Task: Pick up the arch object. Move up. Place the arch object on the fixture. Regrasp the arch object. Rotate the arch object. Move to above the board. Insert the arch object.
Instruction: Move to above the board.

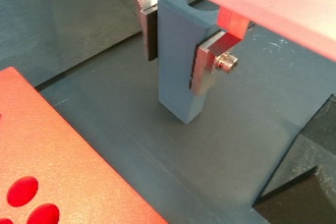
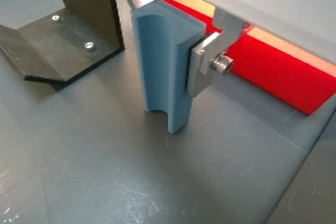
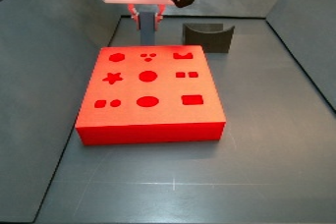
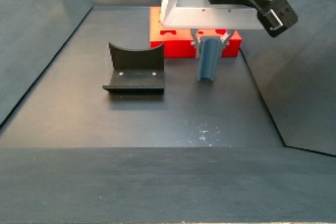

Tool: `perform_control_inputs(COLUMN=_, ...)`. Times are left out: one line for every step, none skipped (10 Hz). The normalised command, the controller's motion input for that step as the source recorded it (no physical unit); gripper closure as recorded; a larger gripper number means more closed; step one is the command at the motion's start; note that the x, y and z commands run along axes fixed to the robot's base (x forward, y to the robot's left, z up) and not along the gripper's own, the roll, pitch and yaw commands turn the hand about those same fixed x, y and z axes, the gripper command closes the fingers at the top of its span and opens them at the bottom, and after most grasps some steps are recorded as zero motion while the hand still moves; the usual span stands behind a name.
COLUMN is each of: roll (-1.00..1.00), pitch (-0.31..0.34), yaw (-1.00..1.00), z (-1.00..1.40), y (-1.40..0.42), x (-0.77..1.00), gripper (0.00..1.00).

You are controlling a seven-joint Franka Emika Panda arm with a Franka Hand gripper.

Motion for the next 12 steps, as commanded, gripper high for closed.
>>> perform_control_inputs(roll=-0.29, pitch=0.091, yaw=-0.35, z=1.0, y=0.07, x=0.12, gripper=1.0)
perform_control_inputs(roll=-0.29, pitch=0.103, yaw=-0.35, z=1.0, y=0.07, x=0.11, gripper=1.0)
perform_control_inputs(roll=-0.3, pitch=0.118, yaw=-0.24, z=1.0, y=0.07, x=0.11, gripper=1.0)
perform_control_inputs(roll=-0.3, pitch=0.108, yaw=-0.16, z=1.0, y=0.07, x=0.1, gripper=1.0)
perform_control_inputs(roll=-0.28, pitch=0.09, yaw=-0.11, z=1.0, y=0.07, x=0.1, gripper=1.0)
perform_control_inputs(roll=-0.23, pitch=0.079, yaw=-0.08, z=1.0, y=0.07, x=0.1, gripper=1.0)
perform_control_inputs(roll=-0.19, pitch=0.073, yaw=-0.05, z=1.0, y=0.07, x=0.09, gripper=1.0)
perform_control_inputs(roll=-0.16, pitch=0.07, yaw=-0.04, z=1.0, y=0.07, x=0.09, gripper=1.0)
perform_control_inputs(roll=-0.15, pitch=0.068, yaw=-0.03, z=1.0, y=0.07, x=0.09, gripper=1.0)
perform_control_inputs(roll=-0.14, pitch=0.066, yaw=-0.03, z=1.0, y=0.07, x=0.08, gripper=1.0)
perform_control_inputs(roll=-0.14, pitch=0.066, yaw=-0.03, z=1.0, y=0.07, x=0.08, gripper=1.0)
perform_control_inputs(roll=-0.13, pitch=0.069, yaw=-0.03, z=1.0, y=0.07, x=0.07, gripper=1.0)
